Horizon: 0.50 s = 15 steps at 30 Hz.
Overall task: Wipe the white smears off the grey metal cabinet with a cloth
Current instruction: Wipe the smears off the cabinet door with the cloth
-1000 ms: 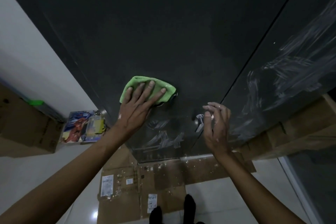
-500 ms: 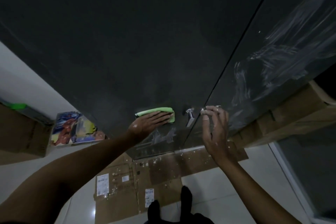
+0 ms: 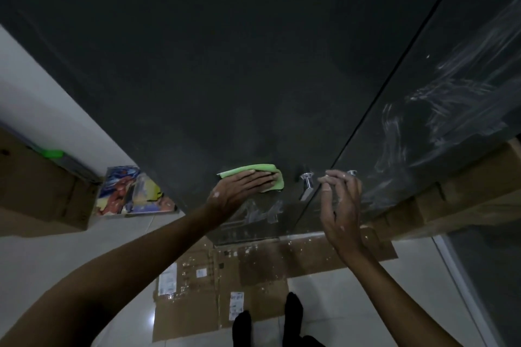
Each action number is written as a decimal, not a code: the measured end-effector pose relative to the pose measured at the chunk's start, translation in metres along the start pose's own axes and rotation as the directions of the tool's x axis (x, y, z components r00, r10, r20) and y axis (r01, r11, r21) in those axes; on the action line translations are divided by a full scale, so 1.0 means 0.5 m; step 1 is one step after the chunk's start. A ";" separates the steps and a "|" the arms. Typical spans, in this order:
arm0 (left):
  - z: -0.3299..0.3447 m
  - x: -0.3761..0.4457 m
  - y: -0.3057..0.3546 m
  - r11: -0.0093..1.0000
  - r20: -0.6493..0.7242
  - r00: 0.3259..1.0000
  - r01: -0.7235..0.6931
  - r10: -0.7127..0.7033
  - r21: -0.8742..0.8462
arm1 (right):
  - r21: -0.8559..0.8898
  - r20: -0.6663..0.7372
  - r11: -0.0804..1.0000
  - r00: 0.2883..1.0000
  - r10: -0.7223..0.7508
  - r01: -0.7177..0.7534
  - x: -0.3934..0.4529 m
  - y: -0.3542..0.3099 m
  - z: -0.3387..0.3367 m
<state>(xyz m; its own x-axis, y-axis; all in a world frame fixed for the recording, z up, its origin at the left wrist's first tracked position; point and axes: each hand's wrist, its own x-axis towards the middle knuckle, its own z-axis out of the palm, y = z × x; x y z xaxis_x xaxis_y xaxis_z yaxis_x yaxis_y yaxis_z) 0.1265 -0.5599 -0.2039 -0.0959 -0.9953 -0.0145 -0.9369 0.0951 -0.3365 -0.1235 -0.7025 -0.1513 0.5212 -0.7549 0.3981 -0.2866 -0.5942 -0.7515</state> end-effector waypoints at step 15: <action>-0.285 -0.091 -0.190 0.881 -0.500 0.760 0.474 -0.415 -0.011 | 0.066 -0.135 0.993 0.987 -0.086 0.095 0.047 -0.139 0.039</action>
<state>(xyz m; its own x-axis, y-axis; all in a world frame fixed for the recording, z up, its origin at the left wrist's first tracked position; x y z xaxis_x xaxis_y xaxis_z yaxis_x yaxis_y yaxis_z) 0.1717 -0.5211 -0.0371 0.1483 -0.7866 0.5993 -0.8743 -0.3876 -0.2923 -0.0758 -0.6735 -0.1002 0.4307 -0.7316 0.5284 -0.1815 -0.6438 -0.7434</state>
